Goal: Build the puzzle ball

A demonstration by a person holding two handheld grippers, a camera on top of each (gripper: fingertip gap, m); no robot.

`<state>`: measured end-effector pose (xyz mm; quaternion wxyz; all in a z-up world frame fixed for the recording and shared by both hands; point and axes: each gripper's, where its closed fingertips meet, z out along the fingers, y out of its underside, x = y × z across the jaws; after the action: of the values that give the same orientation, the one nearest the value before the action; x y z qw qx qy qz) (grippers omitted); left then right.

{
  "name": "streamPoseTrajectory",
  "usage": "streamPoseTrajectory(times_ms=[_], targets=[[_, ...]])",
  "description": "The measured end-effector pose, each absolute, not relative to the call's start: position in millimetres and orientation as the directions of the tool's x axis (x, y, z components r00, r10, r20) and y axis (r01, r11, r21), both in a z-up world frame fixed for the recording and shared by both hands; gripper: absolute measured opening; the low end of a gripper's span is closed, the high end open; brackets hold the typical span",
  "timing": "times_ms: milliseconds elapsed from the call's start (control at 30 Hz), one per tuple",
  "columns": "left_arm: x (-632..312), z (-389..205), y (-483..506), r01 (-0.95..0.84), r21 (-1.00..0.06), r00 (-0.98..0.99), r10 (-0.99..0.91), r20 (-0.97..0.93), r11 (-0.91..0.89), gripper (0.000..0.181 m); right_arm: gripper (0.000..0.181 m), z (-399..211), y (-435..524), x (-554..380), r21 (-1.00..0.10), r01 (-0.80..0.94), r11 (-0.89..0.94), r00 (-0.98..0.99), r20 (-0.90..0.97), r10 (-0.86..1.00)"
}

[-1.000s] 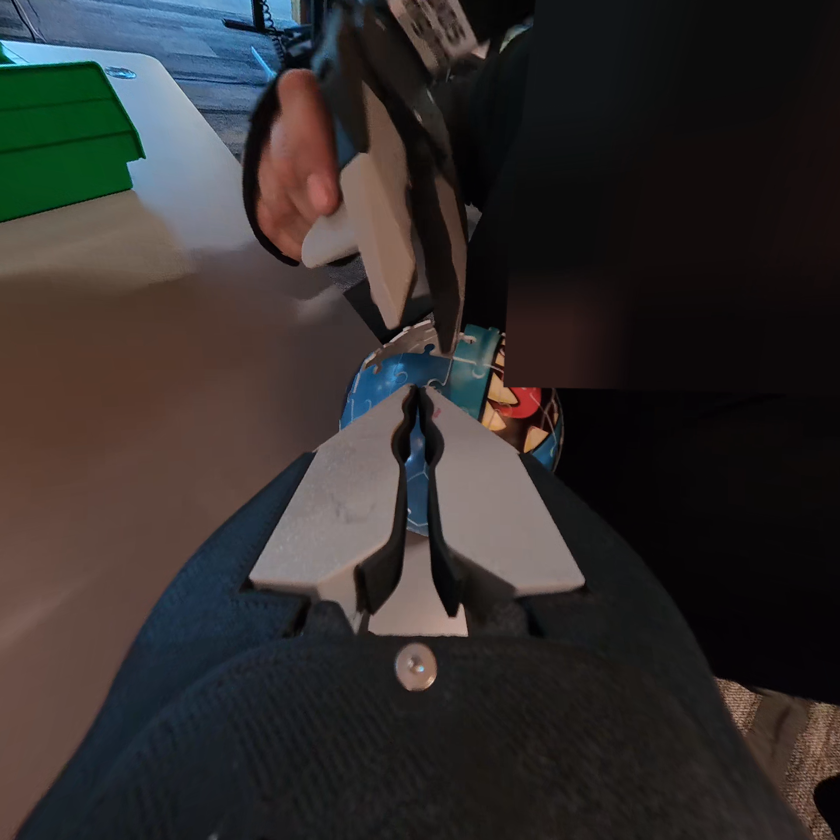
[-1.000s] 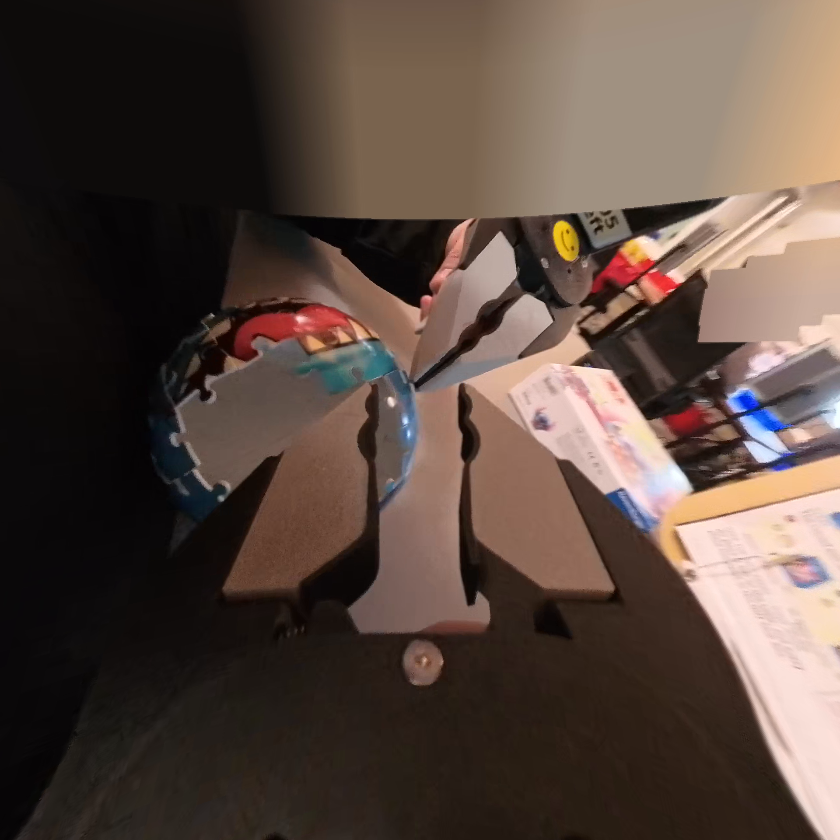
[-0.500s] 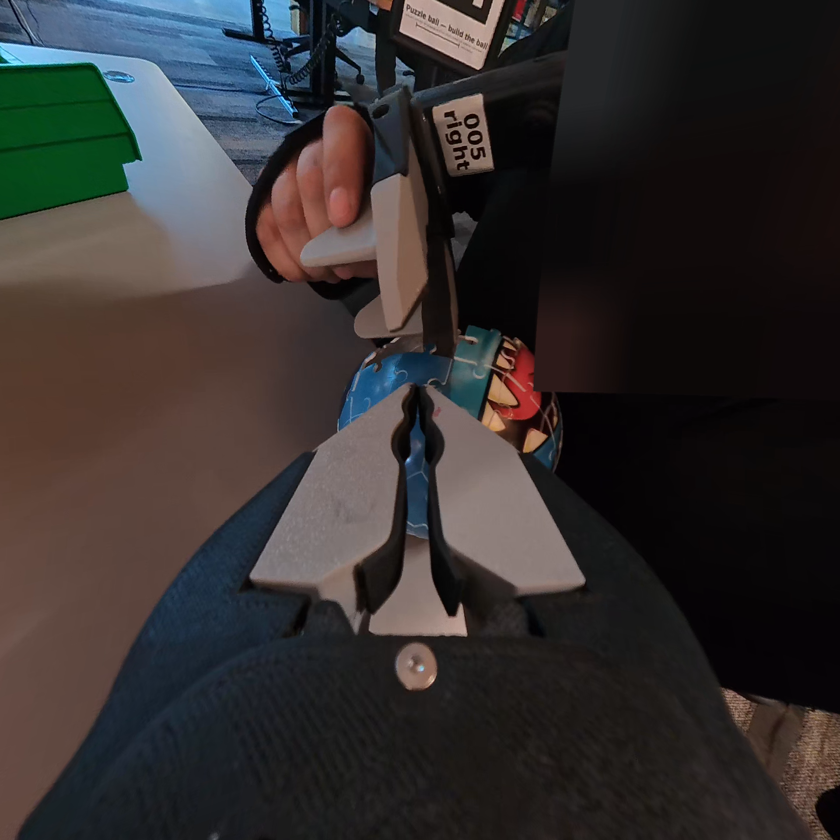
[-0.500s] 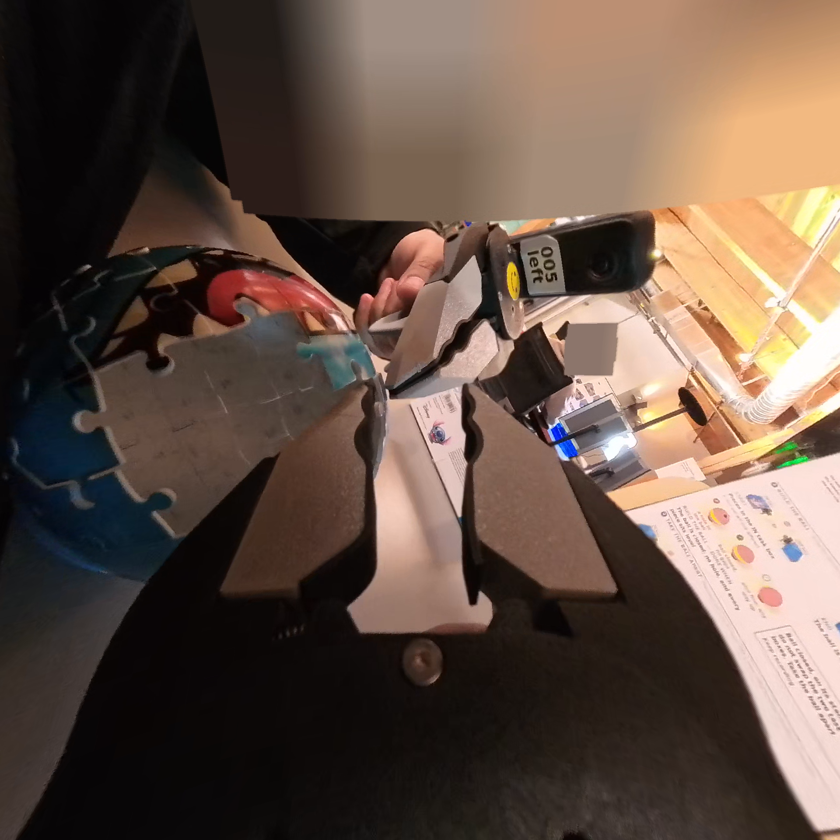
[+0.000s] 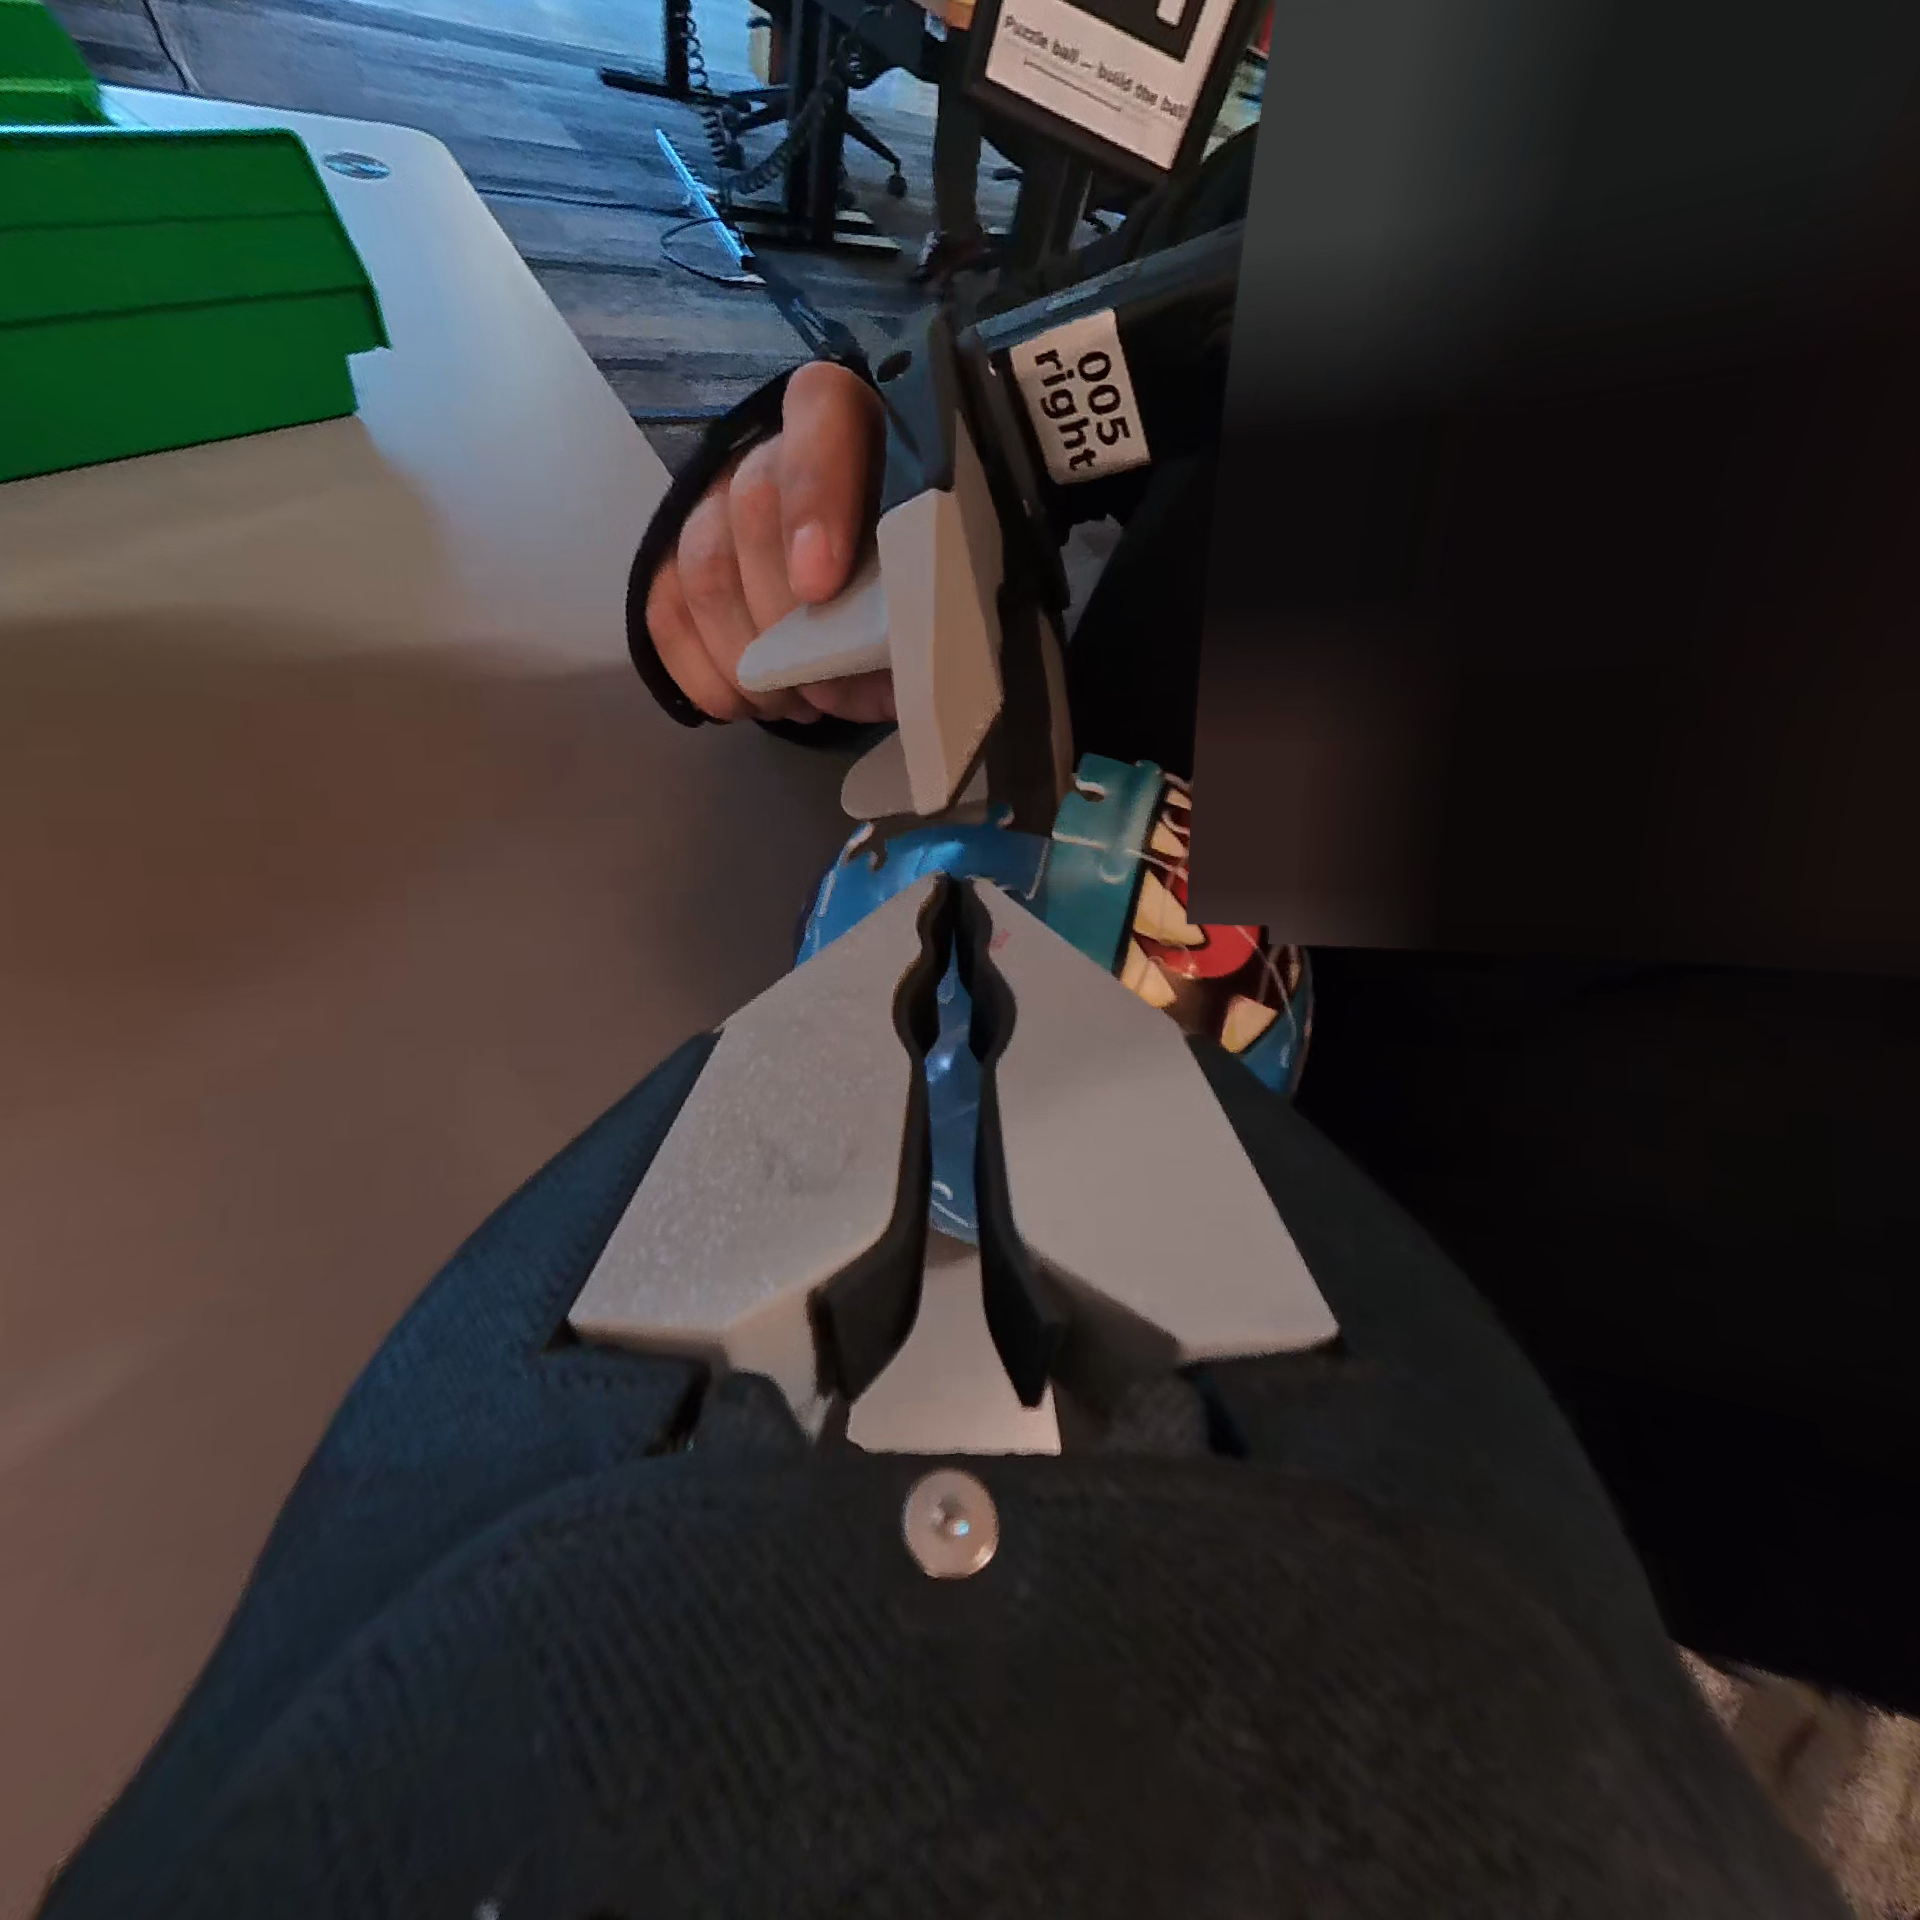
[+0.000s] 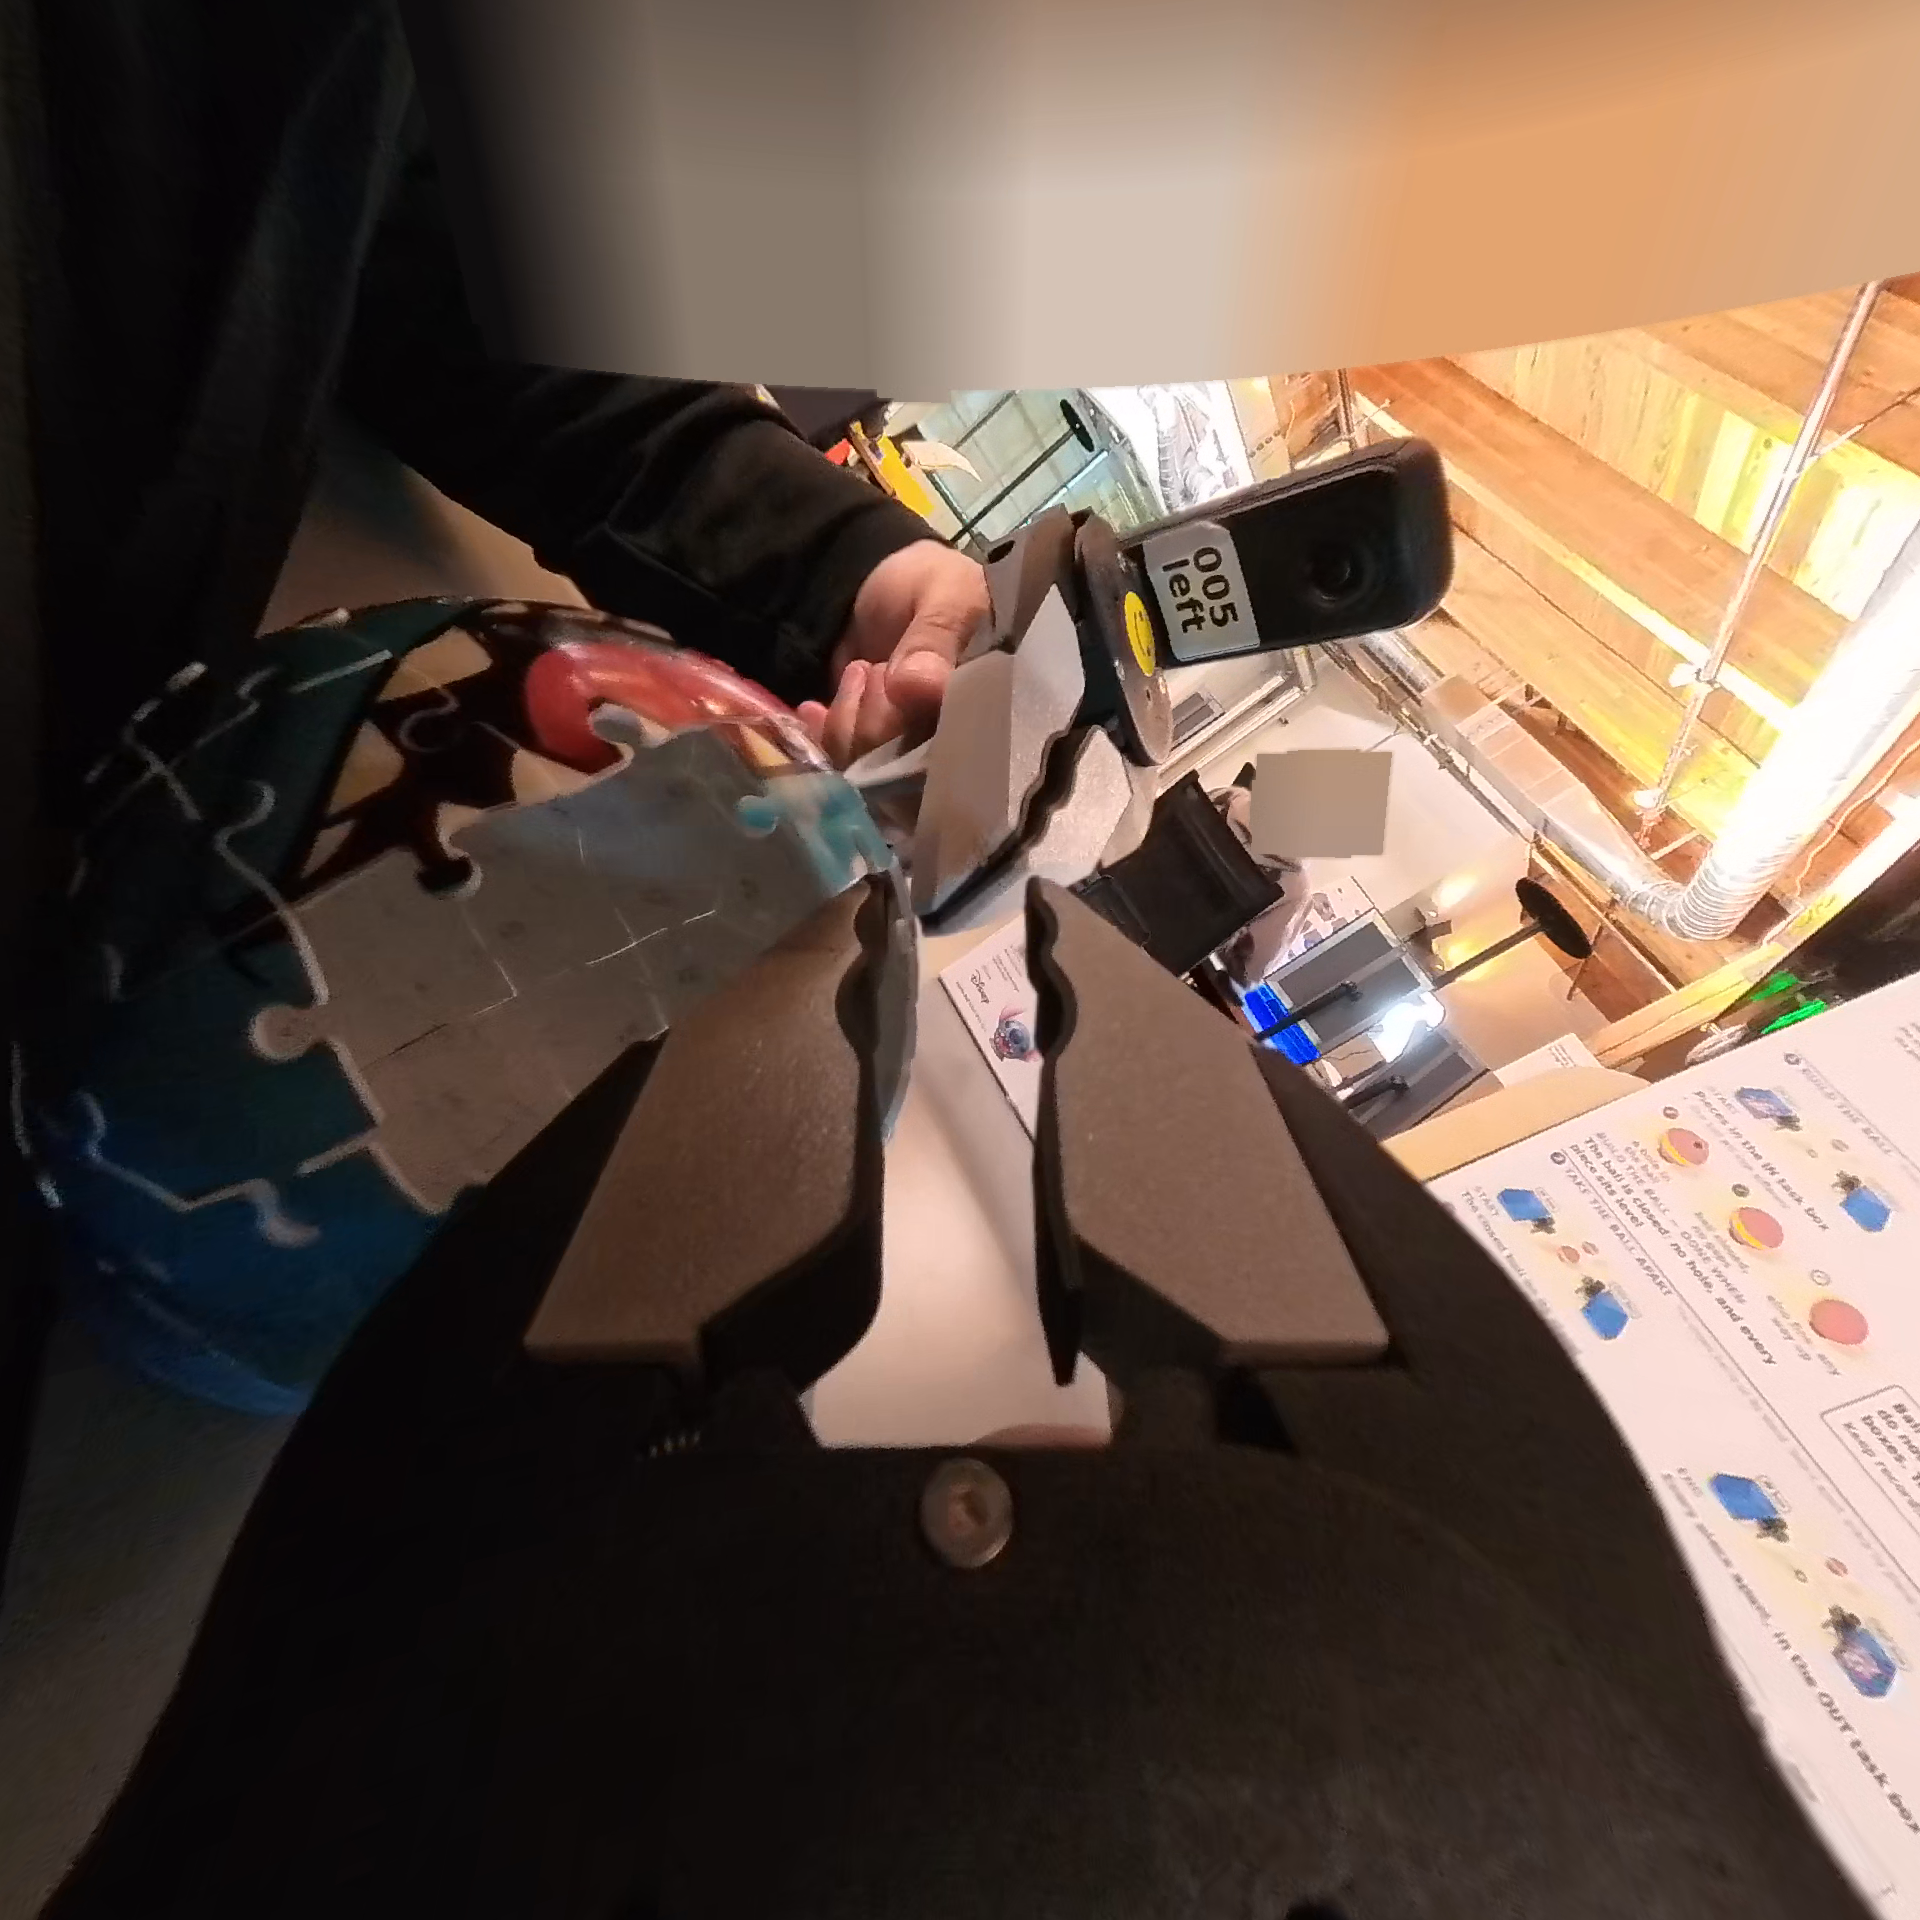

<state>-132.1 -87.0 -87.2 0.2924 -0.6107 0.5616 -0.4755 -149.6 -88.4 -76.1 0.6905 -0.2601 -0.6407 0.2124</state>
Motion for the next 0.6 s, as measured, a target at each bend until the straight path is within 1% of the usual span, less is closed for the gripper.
streamPoseTrajectory(times_ms=[133,300,400,600], targets=[[-134.2,-86.8,-87.7,-0.422,-0.89,-0.092,-0.969,0.231,-0.172,0.0,0.031,-73.1,-86.5,-149.7,-0.637,0.037,0.77,0.113,0.768,0.63],[-141.8,-82.0,-97.0,-0.437,-0.886,-0.131,-0.963,0.235,-0.157,0.0,0.029,-71.9,-87.5,-148.2,-0.626,0.02,0.779,0.097,0.777,0.622],[-143.0,-83.3,-96.2,-0.442,-0.882,-0.128,-0.962,0.241,-0.163,0.0,0.024,-74.2,-89.5,-149.5,-0.622,0.017,0.783,0.07,0.782,0.62],[-142.0,-84.1,-93.9,-0.444,-0.881,-0.129,-0.962,0.241,-0.162,0.0,0.027,-72.9,-87.0,-150.1,-0.619,0.002,0.785,0.085,0.783,0.617]])
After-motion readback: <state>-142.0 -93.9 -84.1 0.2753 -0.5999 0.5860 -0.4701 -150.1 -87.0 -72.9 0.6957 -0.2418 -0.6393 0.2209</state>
